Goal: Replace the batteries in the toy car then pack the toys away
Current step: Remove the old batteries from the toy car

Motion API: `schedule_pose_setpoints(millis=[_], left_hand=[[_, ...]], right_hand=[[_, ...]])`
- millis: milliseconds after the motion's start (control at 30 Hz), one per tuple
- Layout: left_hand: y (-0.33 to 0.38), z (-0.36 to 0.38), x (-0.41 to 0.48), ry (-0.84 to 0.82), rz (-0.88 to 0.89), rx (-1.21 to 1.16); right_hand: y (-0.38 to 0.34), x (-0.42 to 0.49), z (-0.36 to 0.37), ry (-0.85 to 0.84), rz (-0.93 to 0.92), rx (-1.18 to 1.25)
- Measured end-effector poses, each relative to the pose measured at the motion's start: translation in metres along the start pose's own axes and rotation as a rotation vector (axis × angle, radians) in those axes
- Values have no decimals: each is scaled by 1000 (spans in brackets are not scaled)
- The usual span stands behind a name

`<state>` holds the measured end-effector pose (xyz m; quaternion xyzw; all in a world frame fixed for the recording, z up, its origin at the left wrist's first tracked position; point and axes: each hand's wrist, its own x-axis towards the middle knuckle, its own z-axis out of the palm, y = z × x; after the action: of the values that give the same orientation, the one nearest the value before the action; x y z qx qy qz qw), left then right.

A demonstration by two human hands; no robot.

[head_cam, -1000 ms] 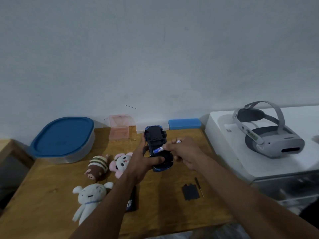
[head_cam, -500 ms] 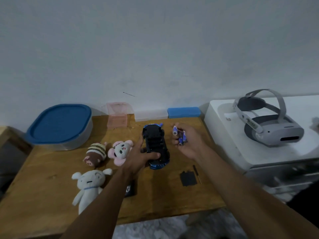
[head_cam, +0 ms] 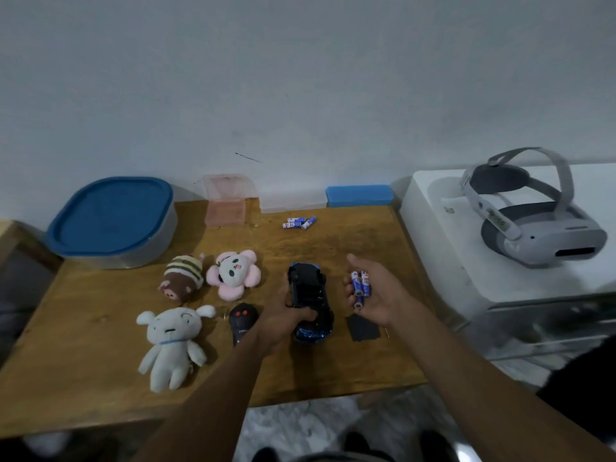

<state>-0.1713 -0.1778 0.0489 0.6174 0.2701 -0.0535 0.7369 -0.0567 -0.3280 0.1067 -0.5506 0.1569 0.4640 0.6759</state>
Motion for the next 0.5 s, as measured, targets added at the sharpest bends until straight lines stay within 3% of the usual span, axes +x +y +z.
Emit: schedule_pose_setpoints(millis=[167,500], left_hand=[[3,2,1,44,-3,114],[24,5,0,121,10,644]], right_hand=[[-2,0,-7,22,-1,-10],[-4,-1,-10,87,-11,22]])
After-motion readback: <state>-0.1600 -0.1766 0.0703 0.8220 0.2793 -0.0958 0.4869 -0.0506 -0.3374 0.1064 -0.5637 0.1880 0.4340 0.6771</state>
